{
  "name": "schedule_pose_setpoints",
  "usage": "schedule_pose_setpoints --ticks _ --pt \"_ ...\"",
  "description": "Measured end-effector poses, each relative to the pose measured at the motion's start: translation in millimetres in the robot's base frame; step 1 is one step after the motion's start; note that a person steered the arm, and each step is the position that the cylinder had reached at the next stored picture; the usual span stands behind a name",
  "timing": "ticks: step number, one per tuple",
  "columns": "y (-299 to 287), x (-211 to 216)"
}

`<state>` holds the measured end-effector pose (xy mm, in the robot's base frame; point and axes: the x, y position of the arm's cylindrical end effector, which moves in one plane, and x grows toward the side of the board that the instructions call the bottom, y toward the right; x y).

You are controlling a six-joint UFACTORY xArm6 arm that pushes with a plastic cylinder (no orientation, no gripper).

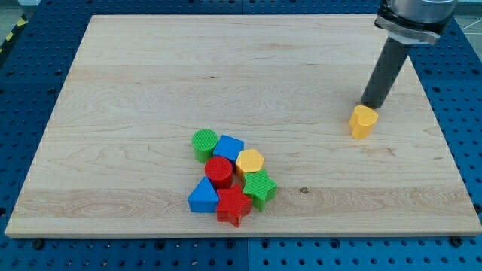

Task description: Slide yellow heart closer to green circle

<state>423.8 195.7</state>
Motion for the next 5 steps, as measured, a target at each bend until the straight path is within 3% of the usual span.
schedule_pose_setpoints --ticks 2,3,5 --pt "-17 19" --pt "-20 -20" --pt "16 -9"
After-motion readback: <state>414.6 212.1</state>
